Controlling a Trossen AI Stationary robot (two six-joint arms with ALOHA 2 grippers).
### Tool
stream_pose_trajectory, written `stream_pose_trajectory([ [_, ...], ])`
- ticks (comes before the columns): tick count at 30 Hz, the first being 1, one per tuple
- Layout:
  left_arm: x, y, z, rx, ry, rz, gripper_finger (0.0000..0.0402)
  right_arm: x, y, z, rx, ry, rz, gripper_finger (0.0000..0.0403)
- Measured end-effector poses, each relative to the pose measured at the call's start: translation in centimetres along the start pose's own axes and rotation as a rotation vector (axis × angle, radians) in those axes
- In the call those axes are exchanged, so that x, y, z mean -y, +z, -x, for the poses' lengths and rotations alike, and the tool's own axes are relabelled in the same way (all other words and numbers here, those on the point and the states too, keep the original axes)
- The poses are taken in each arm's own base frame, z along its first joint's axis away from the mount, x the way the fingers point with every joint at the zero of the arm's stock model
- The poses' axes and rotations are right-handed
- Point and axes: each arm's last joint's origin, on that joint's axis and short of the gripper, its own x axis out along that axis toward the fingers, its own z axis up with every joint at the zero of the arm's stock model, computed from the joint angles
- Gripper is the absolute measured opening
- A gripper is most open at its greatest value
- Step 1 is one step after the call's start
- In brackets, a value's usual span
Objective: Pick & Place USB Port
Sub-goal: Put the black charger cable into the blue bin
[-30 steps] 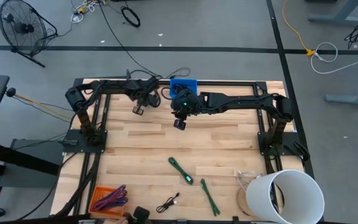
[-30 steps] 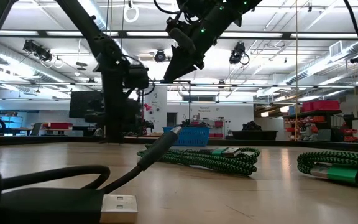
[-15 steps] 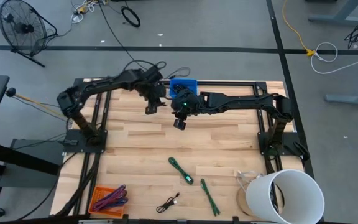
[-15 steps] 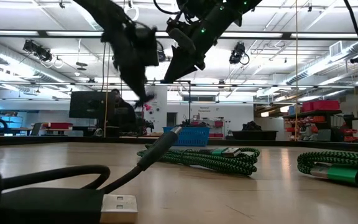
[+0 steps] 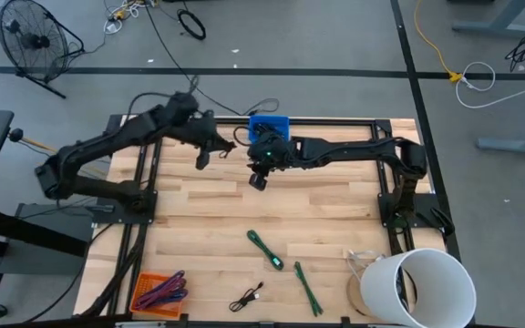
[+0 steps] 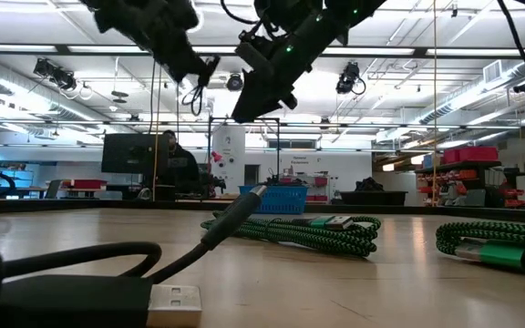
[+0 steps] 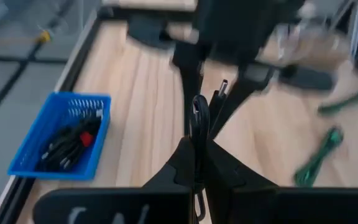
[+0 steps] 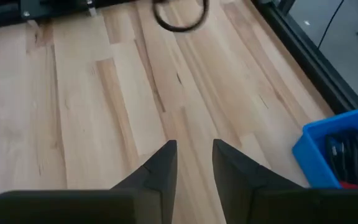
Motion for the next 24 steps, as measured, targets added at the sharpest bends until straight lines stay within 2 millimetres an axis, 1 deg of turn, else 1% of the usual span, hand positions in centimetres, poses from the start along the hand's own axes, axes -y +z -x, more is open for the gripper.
stream_pose_trajectory([
  [3, 1.2, -0.8, 0.7, 0.104, 0.001, 0.015, 0.0012, -0.3, 0.6, -0.4, 0.083, 0.024, -0.007, 0.0104],
  [8, 3.2, -1.6, 2.0, 0.206, -0.019, 0.023, 0.0012, -2.0, 1.8, 0.1, 0.204, 0.150, 0.030, 0.0104],
  [13, 4.9, -1.2, 3.5, 0.266, -0.041, 0.005, 0.0012, -3.0, 3.0, 0.7, 0.340, 0.180, 0.036, 0.0104],
  [19, 5.9, -0.9, 4.6, 0.303, -0.009, -0.014, 0.0012, -3.3, 4.1, 1.3, 0.468, 0.188, 0.045, 0.0104],
  [22, 6.2, -0.8, 4.7, 0.310, -0.019, -0.003, 0.0012, -3.3, 4.2, 1.4, 0.484, 0.193, 0.044, 0.0104],
  [24, 6.4, -0.8, 4.7, 0.309, -0.028, -0.002, 0.0012, -3.5, 4.3, 1.5, 0.494, 0.226, 0.051, 0.0104],
])
